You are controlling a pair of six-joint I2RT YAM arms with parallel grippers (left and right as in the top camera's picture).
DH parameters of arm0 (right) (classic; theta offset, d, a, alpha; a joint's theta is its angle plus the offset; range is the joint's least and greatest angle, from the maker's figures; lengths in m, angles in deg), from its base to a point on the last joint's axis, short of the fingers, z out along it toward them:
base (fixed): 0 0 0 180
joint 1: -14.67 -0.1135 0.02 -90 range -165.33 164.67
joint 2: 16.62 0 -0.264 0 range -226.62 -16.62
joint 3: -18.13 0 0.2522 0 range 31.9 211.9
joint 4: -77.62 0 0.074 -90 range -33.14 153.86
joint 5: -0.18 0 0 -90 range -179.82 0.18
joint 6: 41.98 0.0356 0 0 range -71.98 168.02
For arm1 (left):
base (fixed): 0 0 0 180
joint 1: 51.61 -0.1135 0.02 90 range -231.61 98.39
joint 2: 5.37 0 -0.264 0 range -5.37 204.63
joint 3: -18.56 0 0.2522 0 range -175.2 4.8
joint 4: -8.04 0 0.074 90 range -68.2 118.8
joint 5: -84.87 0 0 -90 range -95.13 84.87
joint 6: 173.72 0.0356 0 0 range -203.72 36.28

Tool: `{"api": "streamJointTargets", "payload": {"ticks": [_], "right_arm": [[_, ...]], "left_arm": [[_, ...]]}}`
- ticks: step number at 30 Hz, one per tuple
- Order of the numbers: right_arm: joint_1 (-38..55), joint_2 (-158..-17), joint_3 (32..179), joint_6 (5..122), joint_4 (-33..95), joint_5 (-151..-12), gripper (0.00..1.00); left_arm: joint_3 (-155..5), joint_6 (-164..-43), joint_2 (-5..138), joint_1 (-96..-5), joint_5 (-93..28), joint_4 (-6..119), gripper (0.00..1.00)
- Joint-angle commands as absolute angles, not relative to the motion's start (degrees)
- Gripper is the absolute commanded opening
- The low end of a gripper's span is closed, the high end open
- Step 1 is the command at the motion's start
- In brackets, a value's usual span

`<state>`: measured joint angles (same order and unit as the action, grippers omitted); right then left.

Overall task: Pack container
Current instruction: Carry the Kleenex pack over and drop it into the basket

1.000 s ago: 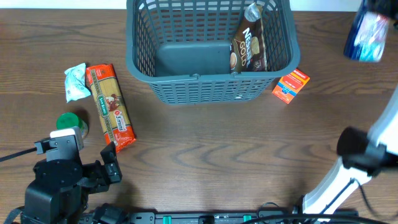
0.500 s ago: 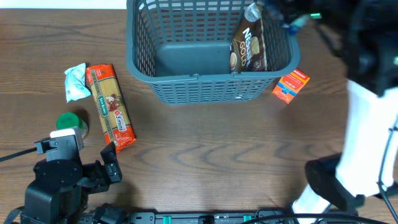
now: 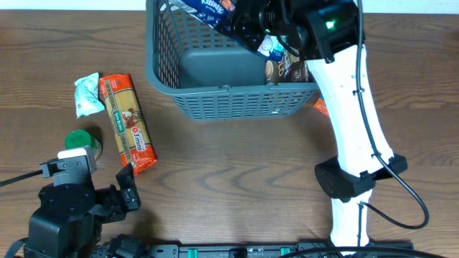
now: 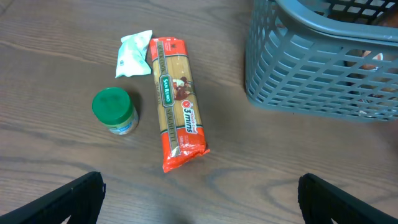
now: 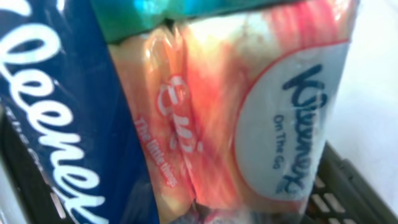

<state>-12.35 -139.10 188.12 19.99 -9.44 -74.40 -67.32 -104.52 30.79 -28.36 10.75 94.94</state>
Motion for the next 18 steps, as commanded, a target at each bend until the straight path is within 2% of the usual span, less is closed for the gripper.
{"api": "streamJointTargets", "payload": {"ticks": [1,2,3,9,18], "right_arm": [[-12.6,-138.0,188.8,18.8,-9.3,-74.8,0.64],[-12.6,-138.0,188.9,18.8,-9.4,-74.8,0.91],[-12.6,-138.0,188.9,18.8,-9.6,-74.8,0.99],[-12.2,-134.9,188.9,19.2,-12.4,-77.0,0.99],[-6.4,-126.7,188.9,30.2,-16.4,-95.7,0.99]], "left_arm": [[-67.8,-104.6,30.9,-28.7,11.9,95.1,0.98],[-67.8,-104.6,30.9,-28.7,11.9,95.1,0.98],[-67.8,-104.6,30.9,-28.7,11.9,95.1,0.99],[-67.8,-104.6,30.9,-28.7,11.9,95.1,0.98],[-67.8,-104.6,30.9,-28.7,11.9,95.1,0.98]]}}
